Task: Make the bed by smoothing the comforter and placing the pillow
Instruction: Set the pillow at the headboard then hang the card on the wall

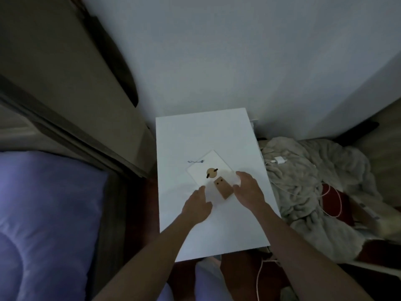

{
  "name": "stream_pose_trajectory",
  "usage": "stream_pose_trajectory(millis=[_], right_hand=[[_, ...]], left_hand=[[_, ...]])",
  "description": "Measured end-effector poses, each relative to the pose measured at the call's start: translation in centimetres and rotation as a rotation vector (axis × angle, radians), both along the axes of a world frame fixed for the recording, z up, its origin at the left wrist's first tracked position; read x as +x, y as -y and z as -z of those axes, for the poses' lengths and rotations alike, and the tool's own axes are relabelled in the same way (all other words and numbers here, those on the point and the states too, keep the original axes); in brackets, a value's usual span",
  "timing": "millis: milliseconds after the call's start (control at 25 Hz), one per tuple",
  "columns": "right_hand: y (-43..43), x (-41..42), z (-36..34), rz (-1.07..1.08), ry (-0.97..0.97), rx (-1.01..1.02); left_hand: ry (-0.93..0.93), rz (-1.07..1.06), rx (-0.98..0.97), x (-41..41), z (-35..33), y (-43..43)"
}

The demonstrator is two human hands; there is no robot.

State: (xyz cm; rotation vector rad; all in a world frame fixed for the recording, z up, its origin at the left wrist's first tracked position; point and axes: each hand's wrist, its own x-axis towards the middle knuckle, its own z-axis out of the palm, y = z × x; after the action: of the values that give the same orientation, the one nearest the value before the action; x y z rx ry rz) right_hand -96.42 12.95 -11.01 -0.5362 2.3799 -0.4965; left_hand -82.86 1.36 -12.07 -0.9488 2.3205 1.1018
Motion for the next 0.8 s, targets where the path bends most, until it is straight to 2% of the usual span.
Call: stream_pose_trajectory(millis=[80, 200, 320, 400, 440, 640, 800], right_hand=[[0.0, -0.3, 1.0, -0.027, 0.101, 0.033], [0.3, -0.3, 2.3, 0.031, 0.140, 0.015], [0.6, -0.8, 3.3, 0.070, 0.114, 0.035], [0.7, -1.0, 3.8, 0.075, 0.159, 0.064], [0.8, -0.8, 3.8, 0.087, 0.201, 0.067], [1.9, -0.1, -0.7, 0.259, 0.436, -0.194], [4.7, -1.6, -9.2, 0.268, 0.429, -0.414]], left_hand=[[-0.001, -0.083, 0.038, -0.7, 0.4, -0.9], [-0.054, -0.313, 0.151, -1.7, 0.6, -1.6], [-0.081, -0.620, 0.305, -2.6, 0.3, -1.5], [-0.088, -0.841, 0.396, -2.8, -0.3, -0.5], [-0.092, -0.882, 0.424, -2.6, -0.3, 0.4], [-0.155, -0.754, 0.575, -1.7, -4.3, 5.1], [-0.357, -0.738, 0.634, -3.2, -11.8, 8.9]])
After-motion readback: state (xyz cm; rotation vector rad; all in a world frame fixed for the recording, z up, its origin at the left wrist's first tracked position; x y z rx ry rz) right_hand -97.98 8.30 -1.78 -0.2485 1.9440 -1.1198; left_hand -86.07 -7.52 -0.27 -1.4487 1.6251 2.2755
